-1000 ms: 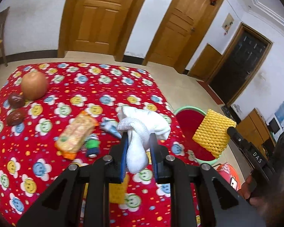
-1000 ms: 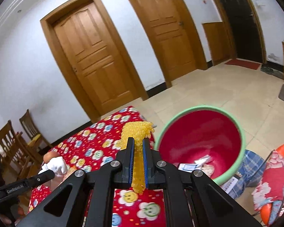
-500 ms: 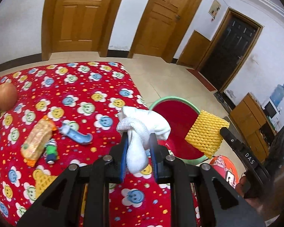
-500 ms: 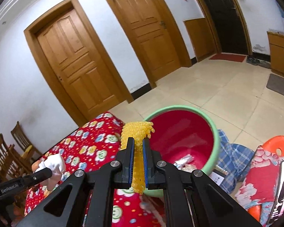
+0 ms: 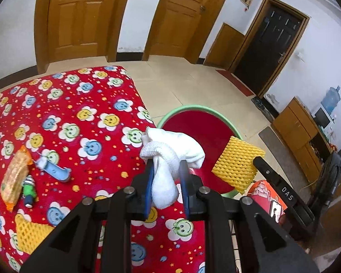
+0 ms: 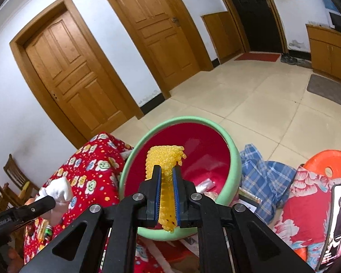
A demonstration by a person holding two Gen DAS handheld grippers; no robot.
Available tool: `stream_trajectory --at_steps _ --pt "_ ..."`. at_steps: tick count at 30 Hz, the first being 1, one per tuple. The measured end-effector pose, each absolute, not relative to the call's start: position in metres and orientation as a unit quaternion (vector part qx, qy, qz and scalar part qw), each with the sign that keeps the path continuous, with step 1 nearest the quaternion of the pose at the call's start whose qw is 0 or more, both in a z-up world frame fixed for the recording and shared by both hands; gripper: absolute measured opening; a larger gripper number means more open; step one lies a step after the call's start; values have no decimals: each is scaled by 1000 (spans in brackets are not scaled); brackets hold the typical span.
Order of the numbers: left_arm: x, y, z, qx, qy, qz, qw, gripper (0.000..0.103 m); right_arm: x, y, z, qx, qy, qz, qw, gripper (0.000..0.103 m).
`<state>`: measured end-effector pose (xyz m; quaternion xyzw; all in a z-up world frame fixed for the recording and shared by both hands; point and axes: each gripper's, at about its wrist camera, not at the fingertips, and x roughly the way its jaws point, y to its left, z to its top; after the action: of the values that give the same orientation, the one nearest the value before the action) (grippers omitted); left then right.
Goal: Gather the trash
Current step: 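Carry the white cloth and yellow foam net over the red bin, then open both tools to drop the cloth and foam net into the bin, then move both tools back over the table toward the second foam net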
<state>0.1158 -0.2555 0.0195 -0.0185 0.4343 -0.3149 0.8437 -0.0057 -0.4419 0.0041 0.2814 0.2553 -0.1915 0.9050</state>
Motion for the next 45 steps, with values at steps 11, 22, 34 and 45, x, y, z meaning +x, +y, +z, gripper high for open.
stream_trajectory --at_steps 11,22,34,45 --pt "124 -278 6 -9 447 -321 835 20 -5 -454 -7 292 261 -192 900 33" --pt "129 -306 1 5 446 -329 832 20 -20 -458 -2 289 245 -204 903 34" --pt "133 -319 -1 9 437 -327 838 50 -26 -460 -4 297 245 -206 900 35" --pt "133 -298 8 -4 433 -310 846 62 -29 -453 4 293 241 -200 903 45"
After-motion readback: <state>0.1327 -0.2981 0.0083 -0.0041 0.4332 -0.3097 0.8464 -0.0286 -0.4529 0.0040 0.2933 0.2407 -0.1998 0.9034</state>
